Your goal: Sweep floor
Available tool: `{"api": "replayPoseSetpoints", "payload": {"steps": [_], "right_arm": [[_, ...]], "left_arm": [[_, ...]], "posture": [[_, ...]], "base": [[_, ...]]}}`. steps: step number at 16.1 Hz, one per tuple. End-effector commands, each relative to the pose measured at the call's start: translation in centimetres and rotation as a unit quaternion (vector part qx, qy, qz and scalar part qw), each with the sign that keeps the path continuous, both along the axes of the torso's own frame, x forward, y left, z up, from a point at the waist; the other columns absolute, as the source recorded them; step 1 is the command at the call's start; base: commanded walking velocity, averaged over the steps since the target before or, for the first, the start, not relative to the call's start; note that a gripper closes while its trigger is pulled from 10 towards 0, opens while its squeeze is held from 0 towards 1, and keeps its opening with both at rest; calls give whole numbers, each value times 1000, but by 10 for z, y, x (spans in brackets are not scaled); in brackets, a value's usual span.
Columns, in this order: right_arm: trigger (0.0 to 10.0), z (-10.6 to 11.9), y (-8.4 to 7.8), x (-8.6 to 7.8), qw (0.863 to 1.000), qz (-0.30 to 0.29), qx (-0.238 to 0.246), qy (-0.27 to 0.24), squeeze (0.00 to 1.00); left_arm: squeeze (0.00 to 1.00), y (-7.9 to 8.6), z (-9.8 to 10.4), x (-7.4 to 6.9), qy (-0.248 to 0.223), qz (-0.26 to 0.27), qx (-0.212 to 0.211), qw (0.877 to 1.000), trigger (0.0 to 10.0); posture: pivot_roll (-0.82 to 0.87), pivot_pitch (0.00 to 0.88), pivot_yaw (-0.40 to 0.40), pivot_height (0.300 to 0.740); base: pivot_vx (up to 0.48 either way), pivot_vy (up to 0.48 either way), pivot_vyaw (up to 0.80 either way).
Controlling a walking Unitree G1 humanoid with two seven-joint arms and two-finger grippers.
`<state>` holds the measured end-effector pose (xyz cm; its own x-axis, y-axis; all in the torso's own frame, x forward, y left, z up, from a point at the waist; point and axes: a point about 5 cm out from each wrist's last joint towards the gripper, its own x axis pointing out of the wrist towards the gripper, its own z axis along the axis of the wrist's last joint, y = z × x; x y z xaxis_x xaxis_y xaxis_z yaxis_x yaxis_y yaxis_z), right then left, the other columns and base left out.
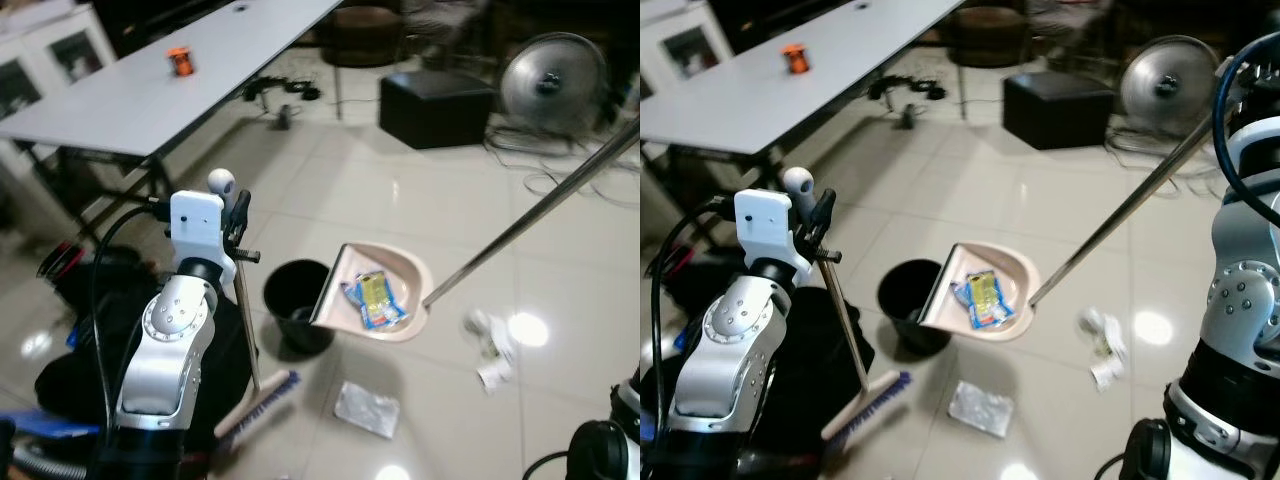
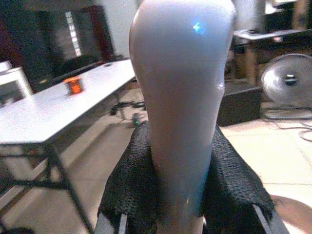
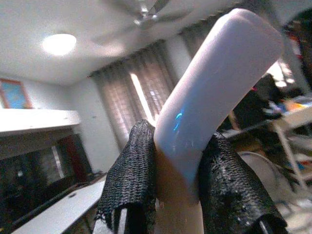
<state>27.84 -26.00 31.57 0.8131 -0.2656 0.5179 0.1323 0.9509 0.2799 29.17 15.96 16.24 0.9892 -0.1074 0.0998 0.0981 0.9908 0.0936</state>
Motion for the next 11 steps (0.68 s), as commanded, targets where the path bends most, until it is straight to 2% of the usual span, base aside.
{"api": "replayPoseSetpoints", "payload": {"steps": [1,11], "right_arm": [[10000,6,7,-1,1000,16,8,-24,0],[10000,2,4,-3,1000,13,6,-20,0]], "left_arm": [[0,7,9,1,-16,11,12,1000,10000],[0,4,9,2,-16,4,12,1000,10000]], "posture": [[-38,0,97,740],[-39,0,105,740]], "base": [[382,0,0],[381,0,0]]}}
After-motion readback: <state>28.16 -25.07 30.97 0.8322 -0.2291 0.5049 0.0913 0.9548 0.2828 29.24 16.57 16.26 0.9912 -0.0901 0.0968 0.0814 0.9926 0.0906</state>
